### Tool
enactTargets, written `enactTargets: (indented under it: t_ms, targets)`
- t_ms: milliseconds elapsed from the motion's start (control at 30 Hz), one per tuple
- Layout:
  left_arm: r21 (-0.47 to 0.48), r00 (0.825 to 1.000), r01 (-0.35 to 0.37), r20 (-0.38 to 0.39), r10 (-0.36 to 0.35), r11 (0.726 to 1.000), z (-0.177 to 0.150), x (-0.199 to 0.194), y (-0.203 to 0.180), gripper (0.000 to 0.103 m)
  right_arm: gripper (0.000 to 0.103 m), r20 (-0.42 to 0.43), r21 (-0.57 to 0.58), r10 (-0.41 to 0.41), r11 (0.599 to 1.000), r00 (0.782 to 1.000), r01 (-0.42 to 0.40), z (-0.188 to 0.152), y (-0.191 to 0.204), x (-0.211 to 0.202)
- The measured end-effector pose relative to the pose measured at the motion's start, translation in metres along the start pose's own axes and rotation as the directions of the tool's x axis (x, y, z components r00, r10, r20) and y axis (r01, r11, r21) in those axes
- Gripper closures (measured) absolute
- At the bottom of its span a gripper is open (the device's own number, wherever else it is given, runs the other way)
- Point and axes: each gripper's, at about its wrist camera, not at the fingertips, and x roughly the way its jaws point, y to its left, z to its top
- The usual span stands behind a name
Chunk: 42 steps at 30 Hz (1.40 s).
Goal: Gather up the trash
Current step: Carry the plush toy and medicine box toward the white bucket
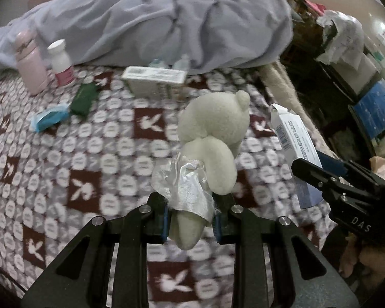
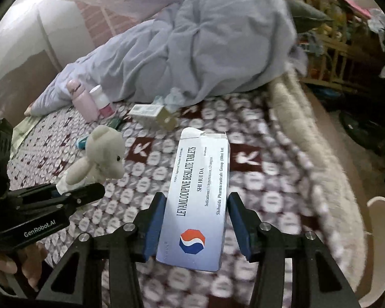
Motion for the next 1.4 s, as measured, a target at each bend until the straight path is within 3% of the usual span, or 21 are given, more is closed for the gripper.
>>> enactTargets:
  t_ms: [333, 667, 1100, 1400]
  targets:
    - [0.07, 1.0, 0.024, -0.001, -0.024, 0.997, 0.005, 0.007, -0.055, 0.08, 0.054, 0.045, 0.052, -0.066, 0.997, 0.997, 0.063, -0.01, -0.043, -0.034]
    - [0.149, 0.995, 0.098, -0.023, -0.096, 0.984, 0.011, 0.018, -0.127, 0.08, 0.054, 0.076, 0.134, -0.151, 0.981, 0.986, 0.14, -0.024, -0.101, -0.07]
    - [0.274, 0.979, 0.202, -0.081, -0.187, 0.94, 0.015, 0.042, -0.238, 0.08, 0.054, 0.069, 0.286, -0.269, 0.928, 0.961, 0.24, -0.058, -0.196, -0.11]
    - [0.35, 0.969, 0.243, -0.129, -0.21, 0.905, 0.008, 0.061, -0.305, 0.08, 0.054, 0.038, 0.381, -0.332, 0.876, 0.942, 0.294, -0.087, -0.251, -0.131]
